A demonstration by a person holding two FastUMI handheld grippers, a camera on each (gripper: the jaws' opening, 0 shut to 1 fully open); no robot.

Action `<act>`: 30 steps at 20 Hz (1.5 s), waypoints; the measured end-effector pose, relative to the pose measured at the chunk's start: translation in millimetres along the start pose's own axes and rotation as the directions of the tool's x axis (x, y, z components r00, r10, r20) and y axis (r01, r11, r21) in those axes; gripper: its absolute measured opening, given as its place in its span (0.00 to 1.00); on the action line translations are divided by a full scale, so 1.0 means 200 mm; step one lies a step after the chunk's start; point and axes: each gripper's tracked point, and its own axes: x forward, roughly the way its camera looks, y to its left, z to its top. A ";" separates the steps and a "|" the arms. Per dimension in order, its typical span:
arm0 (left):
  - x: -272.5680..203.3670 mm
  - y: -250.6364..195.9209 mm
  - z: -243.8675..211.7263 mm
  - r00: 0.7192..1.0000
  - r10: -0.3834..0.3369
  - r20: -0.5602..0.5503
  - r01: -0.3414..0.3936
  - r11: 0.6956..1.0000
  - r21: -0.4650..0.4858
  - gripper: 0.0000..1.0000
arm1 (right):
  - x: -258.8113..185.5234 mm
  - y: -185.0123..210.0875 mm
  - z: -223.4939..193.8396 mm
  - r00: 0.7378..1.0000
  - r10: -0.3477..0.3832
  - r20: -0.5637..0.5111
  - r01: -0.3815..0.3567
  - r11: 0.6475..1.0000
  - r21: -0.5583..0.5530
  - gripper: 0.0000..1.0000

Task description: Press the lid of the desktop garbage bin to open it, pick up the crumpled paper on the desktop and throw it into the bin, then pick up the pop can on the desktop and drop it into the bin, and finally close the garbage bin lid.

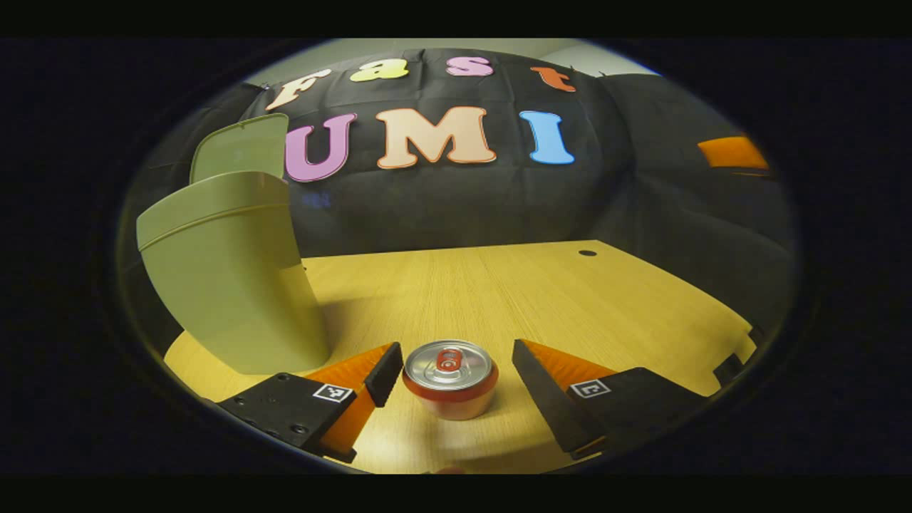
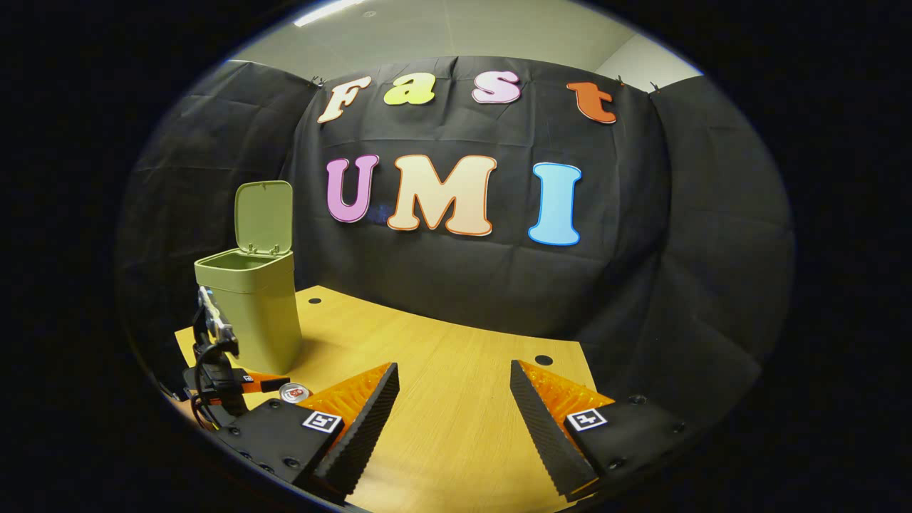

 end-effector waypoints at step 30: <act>-0.13 0.34 1.15 0.928 0.040 0.371 -0.071 0.995 0.070 0.76 | 0.10 0.24 0.05 0.997 0.049 0.063 -0.055 0.994 0.098 0.99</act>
